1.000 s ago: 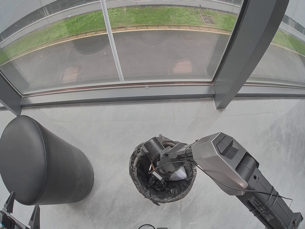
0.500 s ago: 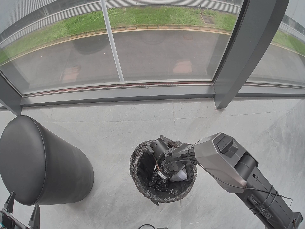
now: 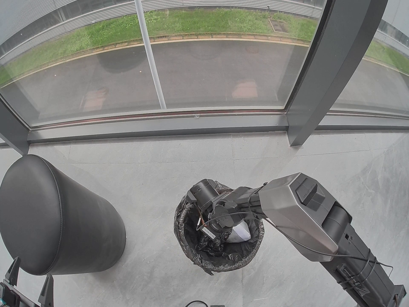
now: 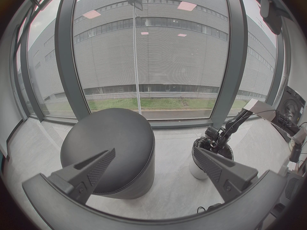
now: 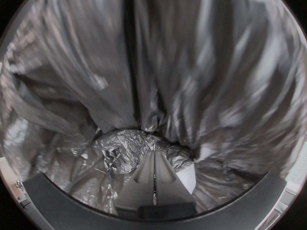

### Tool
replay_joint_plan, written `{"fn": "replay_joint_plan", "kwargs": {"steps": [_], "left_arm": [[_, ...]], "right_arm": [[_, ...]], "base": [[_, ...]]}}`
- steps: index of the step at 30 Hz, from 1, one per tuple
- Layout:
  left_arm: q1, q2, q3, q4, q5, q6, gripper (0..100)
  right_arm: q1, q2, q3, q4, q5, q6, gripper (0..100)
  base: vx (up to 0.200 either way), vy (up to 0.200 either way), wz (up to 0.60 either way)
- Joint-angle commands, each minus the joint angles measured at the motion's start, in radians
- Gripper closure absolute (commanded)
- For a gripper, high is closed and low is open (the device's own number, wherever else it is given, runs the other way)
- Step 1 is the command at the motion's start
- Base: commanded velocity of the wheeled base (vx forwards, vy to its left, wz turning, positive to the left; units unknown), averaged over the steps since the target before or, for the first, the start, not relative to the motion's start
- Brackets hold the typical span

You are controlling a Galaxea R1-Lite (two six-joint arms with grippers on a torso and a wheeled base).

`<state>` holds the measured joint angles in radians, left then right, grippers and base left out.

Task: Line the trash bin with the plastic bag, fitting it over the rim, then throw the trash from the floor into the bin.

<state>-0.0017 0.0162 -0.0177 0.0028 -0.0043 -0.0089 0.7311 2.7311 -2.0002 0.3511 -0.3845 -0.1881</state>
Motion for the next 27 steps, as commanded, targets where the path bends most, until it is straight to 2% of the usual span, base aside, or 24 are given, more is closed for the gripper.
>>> {"fn": "replay_joint_plan", "kwargs": {"steps": [1,5,6,12,17,23,27], "left_arm": [[0.0,-0.015,0.018,0.0,0.0,0.0,0],[0.0,-0.015,0.018,0.0,0.0,0.0,0],[0.0,-0.015,0.018,0.0,0.0,0.0,0],[0.0,-0.015,0.018,0.0,0.0,0.0,0],[0.0,-0.015,0.018,0.0,0.0,0.0,0],[0.0,-0.015,0.018,0.0,0.0,0.0,0],[0.0,-0.015,0.018,0.0,0.0,0.0,0]], "right_arm": [[0.028,-0.076,0.0,0.012,-0.005,0.002,100],[0.051,-0.113,0.0,0.017,-0.033,0.001,100],[0.062,-0.136,0.0,0.026,-0.057,-0.004,100],[0.097,-0.208,0.0,0.098,-0.082,-0.014,100],[0.116,-0.291,0.0,0.114,-0.151,-0.063,100],[0.133,-0.478,0.0,0.197,-0.237,-0.079,100],[0.129,-0.602,0.0,0.259,-0.254,-0.083,100]], "base": [[0.0,0.0,0.0],[0.0,0.0,0.0],[0.0,0.0,0.0],[0.0,0.0,0.0],[0.0,0.0,0.0],[0.0,0.0,0.0],[0.0,0.0,0.0]]}}
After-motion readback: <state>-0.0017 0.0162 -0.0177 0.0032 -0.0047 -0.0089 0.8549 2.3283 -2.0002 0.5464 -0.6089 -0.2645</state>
